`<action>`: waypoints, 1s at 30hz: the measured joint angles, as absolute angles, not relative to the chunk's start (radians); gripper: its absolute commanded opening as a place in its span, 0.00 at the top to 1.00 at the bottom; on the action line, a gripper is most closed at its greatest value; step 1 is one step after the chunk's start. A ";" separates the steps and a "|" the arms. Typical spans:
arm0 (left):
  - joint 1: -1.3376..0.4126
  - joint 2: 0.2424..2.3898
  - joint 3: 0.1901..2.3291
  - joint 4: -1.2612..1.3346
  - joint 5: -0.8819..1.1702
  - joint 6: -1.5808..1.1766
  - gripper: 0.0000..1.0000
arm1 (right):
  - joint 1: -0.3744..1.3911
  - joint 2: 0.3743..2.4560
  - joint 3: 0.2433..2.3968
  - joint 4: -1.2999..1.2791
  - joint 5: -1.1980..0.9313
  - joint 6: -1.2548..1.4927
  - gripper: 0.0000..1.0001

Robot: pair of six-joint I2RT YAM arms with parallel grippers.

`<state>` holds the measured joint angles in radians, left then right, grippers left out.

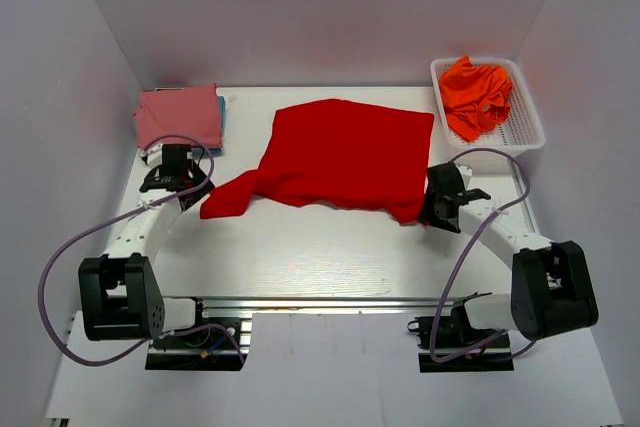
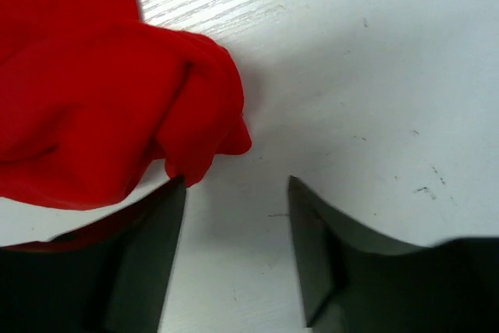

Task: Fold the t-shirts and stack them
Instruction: Flatten out the tshirt

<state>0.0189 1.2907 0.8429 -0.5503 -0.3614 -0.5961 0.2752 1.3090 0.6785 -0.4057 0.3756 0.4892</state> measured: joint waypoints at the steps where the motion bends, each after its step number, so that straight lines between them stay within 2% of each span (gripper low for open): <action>1: 0.019 1.298 0.855 -0.561 -0.361 -0.599 0.00 | 0.275 1.314 0.693 -0.419 0.380 0.489 0.32; 2: 0.019 1.302 0.871 -0.574 -0.359 -0.602 0.00 | 0.275 1.316 0.714 -0.431 0.385 0.483 0.31; 3: 0.019 1.304 0.888 -0.581 -0.355 -0.604 0.00 | 0.275 1.314 0.738 -0.434 0.389 0.476 0.10; 9: 0.015 1.262 0.928 -0.484 -0.212 -0.547 0.00 | 0.276 1.268 0.843 -0.349 0.317 0.396 0.10; 13: 0.005 1.298 0.932 -0.366 -0.023 -0.499 0.00 | 0.286 1.355 0.931 -0.294 0.237 0.355 0.10; 18: -0.024 1.547 0.959 -0.272 0.182 -0.469 0.00 | 0.300 1.618 1.134 -0.258 0.168 0.327 0.10; 23: -0.058 1.717 0.965 -0.257 0.270 -0.455 0.00 | 0.301 1.863 1.331 -0.266 0.147 0.331 0.10; 26: -0.067 1.763 1.028 -0.245 0.292 -0.454 0.00 | 0.301 1.928 1.353 -0.274 0.125 0.337 0.10; 30: -0.070 1.884 1.151 -0.226 0.316 -0.453 0.00 | 0.302 1.916 1.254 -0.278 0.076 0.346 0.10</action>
